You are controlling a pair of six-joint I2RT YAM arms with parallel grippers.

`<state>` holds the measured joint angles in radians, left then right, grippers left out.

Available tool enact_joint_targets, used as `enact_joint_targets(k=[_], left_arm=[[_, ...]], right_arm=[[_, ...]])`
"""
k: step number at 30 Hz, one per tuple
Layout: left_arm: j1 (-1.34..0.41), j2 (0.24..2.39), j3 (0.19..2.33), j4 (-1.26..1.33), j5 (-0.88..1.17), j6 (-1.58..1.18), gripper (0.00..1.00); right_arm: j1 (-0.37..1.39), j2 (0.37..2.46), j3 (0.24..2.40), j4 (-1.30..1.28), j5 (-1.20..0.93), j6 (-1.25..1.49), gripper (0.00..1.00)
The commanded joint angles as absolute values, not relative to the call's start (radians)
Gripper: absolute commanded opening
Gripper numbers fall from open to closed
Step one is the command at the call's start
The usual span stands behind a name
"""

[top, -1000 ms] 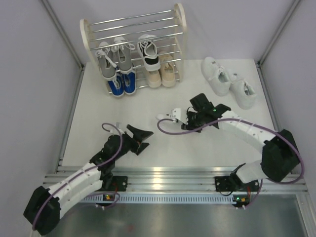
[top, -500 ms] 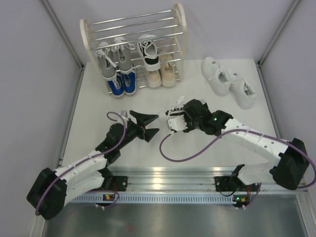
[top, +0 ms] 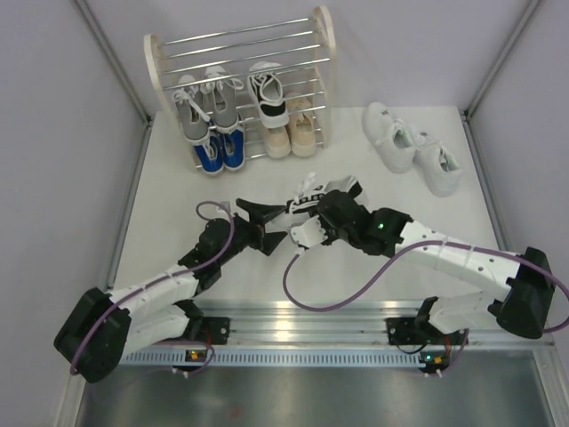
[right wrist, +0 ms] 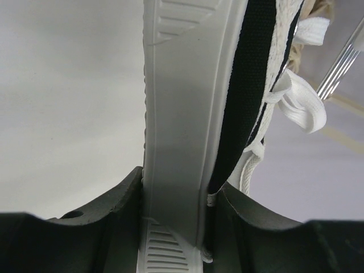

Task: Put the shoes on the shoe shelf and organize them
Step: Pick up the shoe at the center of the board.

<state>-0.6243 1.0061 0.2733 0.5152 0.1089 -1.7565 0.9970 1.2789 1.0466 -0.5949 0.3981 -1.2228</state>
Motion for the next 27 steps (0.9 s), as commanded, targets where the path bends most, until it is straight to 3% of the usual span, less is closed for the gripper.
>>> enact_joint_targets(k=[1, 6, 10, 11, 13, 15, 19, 20, 25, 26, 27], left_arm=[[-0.62, 1.035, 0.337, 0.577, 0.069, -1.784, 0.98], [-0.607, 1.086, 0.37, 0.6, 0.074, -1.786, 0.93], [-0.607, 1.111, 0.377, 0.627, 0.074, -1.783, 0.74], [-0.607, 1.112, 0.37, 0.638, 0.069, -1.773, 0.64], [-0.606, 1.112, 0.345, 0.693, 0.06, -1.77, 0.25], [-0.601, 1.109, 0.336, 0.712, 0.064, -1.767, 0.0], [-0.575, 1.095, 0.29, 0.805, 0.11, -1.698, 0.0], [-0.554, 1.094, 0.275, 0.84, 0.127, -1.686, 0.0], [-0.372, 1.089, 0.245, 0.91, 0.354, -1.558, 0.0], [-0.297, 1.091, 0.258, 0.89, 0.459, -1.536, 0.0], [-0.269, 1.104, 0.273, 0.875, 0.509, -1.508, 0.0]], right_arm=[[1.04, 1.27, 1.143, -0.502, 0.459, -1.239, 0.0], [1.066, 1.279, 1.143, -0.506, 0.456, -1.233, 0.0], [1.077, 1.282, 1.123, -0.512, 0.443, -1.226, 0.01], [1.078, 1.282, 1.123, -0.515, 0.44, -1.217, 0.03], [1.08, 1.279, 1.123, -0.532, 0.425, -1.207, 0.07], [1.081, 1.279, 1.115, -0.538, 0.419, -1.206, 0.14], [1.078, 1.267, 1.114, -0.587, 0.384, -1.189, 0.37], [1.078, 1.263, 1.13, -0.607, 0.368, -1.181, 0.54], [0.971, 1.212, 1.281, -0.849, 0.007, -1.155, 0.87], [0.947, 1.2, 1.323, -0.947, -0.071, -1.17, 0.99], [0.898, 1.184, 1.336, -0.981, -0.203, -1.192, 1.0]])
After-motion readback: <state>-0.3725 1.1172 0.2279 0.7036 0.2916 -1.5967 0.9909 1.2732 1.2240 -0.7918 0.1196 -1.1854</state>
